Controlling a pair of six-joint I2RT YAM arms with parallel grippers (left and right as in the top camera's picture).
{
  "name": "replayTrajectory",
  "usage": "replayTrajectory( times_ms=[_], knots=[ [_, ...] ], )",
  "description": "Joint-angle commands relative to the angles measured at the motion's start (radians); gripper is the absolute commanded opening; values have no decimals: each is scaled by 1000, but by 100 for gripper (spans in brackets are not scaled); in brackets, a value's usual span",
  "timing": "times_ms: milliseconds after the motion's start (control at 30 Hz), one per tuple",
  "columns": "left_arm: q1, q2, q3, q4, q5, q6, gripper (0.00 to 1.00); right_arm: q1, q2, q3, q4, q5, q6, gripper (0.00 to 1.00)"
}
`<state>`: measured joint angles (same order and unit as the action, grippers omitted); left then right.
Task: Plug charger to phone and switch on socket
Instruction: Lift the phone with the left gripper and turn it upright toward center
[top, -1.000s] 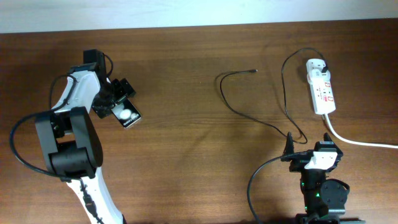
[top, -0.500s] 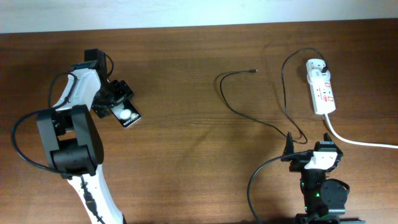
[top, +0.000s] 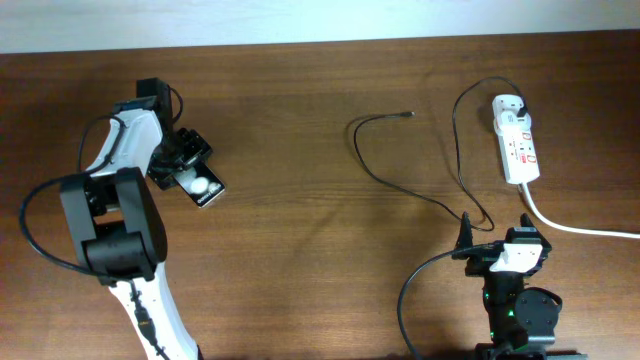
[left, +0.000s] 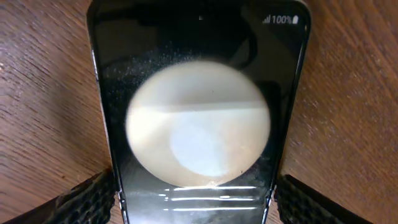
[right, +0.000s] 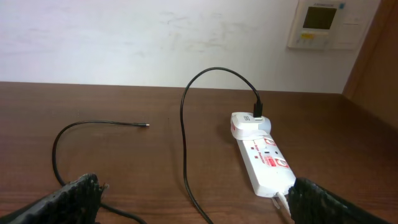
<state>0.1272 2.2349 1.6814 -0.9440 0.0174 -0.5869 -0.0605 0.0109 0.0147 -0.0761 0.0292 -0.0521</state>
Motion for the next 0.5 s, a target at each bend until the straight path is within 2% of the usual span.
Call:
replayTrajectory(
  times_ms=[0, 67, 167, 367, 467],
  knots=[
    [3, 122, -45, -18, 24, -31, 84, -5, -6, -9, -2, 5, 4, 99],
    [3, 122, -44, -23, 24, -31, 74, -5, -6, -9, -2, 5, 4, 99],
    [3, 122, -44, -37, 47, -31, 70, -5, -6, -9, -2, 5, 4, 99],
    [5, 122, -29, -69, 57, -28, 69, -5, -6, -9, -2, 5, 4, 99],
    [6, 121, 95, -171, 57, -26, 65, -6, -6, -9, -2, 5, 4, 99]
  ],
)
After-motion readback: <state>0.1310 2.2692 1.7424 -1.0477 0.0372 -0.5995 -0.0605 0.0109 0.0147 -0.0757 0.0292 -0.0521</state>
